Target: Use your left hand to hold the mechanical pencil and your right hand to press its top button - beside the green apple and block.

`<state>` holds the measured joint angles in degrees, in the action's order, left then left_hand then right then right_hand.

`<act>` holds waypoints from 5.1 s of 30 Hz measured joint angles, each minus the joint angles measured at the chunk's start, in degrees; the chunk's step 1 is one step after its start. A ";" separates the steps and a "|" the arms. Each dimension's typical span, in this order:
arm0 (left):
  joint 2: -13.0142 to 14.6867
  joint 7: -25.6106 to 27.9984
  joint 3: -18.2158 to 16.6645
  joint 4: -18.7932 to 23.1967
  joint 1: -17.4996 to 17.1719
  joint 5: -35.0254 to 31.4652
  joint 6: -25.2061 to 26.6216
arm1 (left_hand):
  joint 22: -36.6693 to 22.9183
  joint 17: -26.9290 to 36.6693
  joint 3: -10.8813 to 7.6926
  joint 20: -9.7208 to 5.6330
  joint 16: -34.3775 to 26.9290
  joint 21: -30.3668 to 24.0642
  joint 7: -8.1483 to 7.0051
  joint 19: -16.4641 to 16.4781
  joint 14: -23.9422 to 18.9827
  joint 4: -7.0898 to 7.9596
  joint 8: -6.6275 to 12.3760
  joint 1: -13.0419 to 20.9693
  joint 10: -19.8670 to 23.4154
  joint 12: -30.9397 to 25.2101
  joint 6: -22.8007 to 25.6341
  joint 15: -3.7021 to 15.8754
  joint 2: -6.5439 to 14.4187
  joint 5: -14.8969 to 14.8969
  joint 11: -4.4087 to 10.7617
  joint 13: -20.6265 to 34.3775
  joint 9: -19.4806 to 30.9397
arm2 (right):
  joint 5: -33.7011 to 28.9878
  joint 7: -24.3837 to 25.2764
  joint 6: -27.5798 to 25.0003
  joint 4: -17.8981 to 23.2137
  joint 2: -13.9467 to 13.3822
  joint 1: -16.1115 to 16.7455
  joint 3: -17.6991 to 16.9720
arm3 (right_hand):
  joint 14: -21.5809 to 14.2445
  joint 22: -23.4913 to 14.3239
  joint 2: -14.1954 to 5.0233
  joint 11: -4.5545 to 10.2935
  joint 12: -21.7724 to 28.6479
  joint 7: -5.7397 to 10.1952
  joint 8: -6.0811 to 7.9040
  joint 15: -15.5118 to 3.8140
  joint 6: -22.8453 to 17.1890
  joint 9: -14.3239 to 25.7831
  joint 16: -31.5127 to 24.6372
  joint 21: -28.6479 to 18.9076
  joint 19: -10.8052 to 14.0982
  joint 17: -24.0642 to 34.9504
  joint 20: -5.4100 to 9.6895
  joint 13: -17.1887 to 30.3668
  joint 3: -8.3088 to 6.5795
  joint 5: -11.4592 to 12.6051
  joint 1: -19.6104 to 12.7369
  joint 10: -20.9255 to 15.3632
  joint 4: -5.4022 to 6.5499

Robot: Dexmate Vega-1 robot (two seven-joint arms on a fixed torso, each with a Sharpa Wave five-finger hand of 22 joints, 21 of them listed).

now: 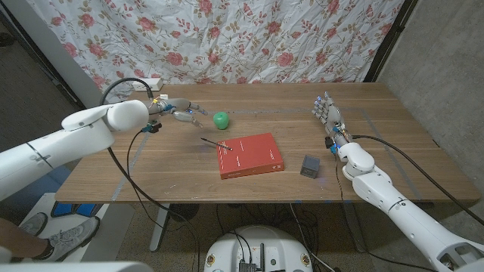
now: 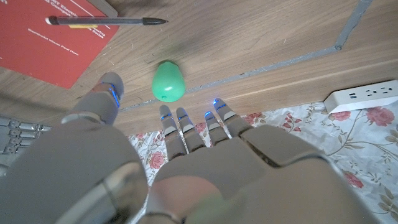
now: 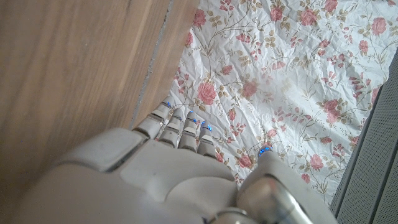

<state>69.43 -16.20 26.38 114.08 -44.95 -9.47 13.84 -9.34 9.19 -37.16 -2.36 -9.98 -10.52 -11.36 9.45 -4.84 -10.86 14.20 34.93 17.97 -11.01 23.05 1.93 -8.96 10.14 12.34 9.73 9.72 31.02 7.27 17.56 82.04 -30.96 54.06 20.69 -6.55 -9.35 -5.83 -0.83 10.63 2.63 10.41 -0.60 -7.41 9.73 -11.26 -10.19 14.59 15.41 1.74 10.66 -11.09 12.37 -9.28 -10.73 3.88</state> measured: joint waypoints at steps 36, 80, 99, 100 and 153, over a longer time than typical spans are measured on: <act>-5.22 -9.29 6.99 0.13 5.08 -27.24 -1.29 | 0.00 0.00 4.72 0.30 0.00 0.34 -0.51 -2.99 -0.50 0.59 -0.24 6.57 3.26 0.20 2.36 0.12 -0.52 -0.31 0.33 0.00 0.30 | 2.13 -1.78 0.29 -3.86 1.44 -2.19 0.10 | 0.42 0.00 -0.52 -0.30 0.00 -2.12 0.00 -0.02 0.68 0.00 0.00 0.00 -0.29 -0.79 0.30 0.01 -0.24 0.00 1.59 0.30 0.24; -11.96 -6.70 8.37 3.12 -2.65 -36.68 8.24 | -0.13 0.00 7.65 0.31 -0.63 -0.14 1.13 -3.78 -2.70 1.02 -0.68 12.29 11.82 0.14 6.03 0.28 3.84 0.27 0.16 -0.01 0.28 | 2.56 0.33 0.82 -2.79 1.34 0.50 -0.74 | 0.41 0.00 -0.52 -0.30 0.00 -2.34 0.00 -0.01 0.15 -0.01 0.00 0.00 -0.70 -1.59 -0.11 0.02 -1.04 0.00 1.58 0.30 -0.08; -12.34 -3.75 9.14 1.95 -3.41 -37.00 7.96 | -0.12 0.00 9.09 0.22 -0.62 -0.58 0.03 1.04 -8.09 0.87 -0.45 16.30 18.06 0.14 13.74 0.34 5.72 0.49 0.25 -0.01 0.27 | 2.26 1.39 1.04 -2.29 1.90 1.34 -0.69 | 0.09 0.00 -0.52 -0.30 0.00 -2.31 0.22 -0.33 -0.57 0.00 0.00 -0.20 -0.48 -1.58 -0.32 0.02 -1.03 0.00 1.58 -0.13 -0.08; -12.35 -3.75 9.14 1.95 -3.43 -37.00 7.96 | -0.12 0.00 9.10 0.18 -0.62 -0.58 0.21 1.26 -8.41 0.87 -0.45 16.51 18.34 0.14 13.92 0.40 5.95 0.49 0.27 -0.01 0.27 | 2.26 1.39 1.04 -2.29 1.90 1.34 -0.69 | 0.09 -0.01 -0.52 -0.30 0.00 -2.31 0.22 -0.33 -0.57 0.00 0.00 -0.20 -0.48 -1.58 -0.32 0.02 -1.03 0.00 1.58 -0.13 -0.08; -13.88 4.91 8.97 2.90 -7.69 -40.85 12.35 | -0.11 0.28 12.24 -0.10 -0.62 -0.58 1.94 8.70 -17.79 0.87 -0.46 23.28 33.20 -0.24 28.97 0.63 8.09 0.49 0.45 -0.01 0.56 | 1.73 2.38 1.19 -2.22 2.75 1.57 -0.24 | -0.43 -0.01 -0.82 0.32 0.40 -1.89 0.21 -0.42 -2.83 0.00 -0.42 -0.20 -0.06 -2.11 -0.72 0.02 -1.74 0.00 1.88 -1.15 -0.16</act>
<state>55.55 -11.29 35.35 116.98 -52.64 -50.32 26.19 -9.46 9.48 -24.91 -2.46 -10.60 -11.10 -9.42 18.15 -22.63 -9.98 13.74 58.21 51.17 -11.26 52.02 2.56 -0.87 10.63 12.79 9.72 10.28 32.76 9.64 18.75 79.82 -28.21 55.63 20.44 -6.98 -9.35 -6.65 -0.51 11.03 0.73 10.62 -1.02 -10.24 9.72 -11.68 -10.39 14.52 13.31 1.01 10.69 -12.84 12.37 -7.40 -11.88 3.72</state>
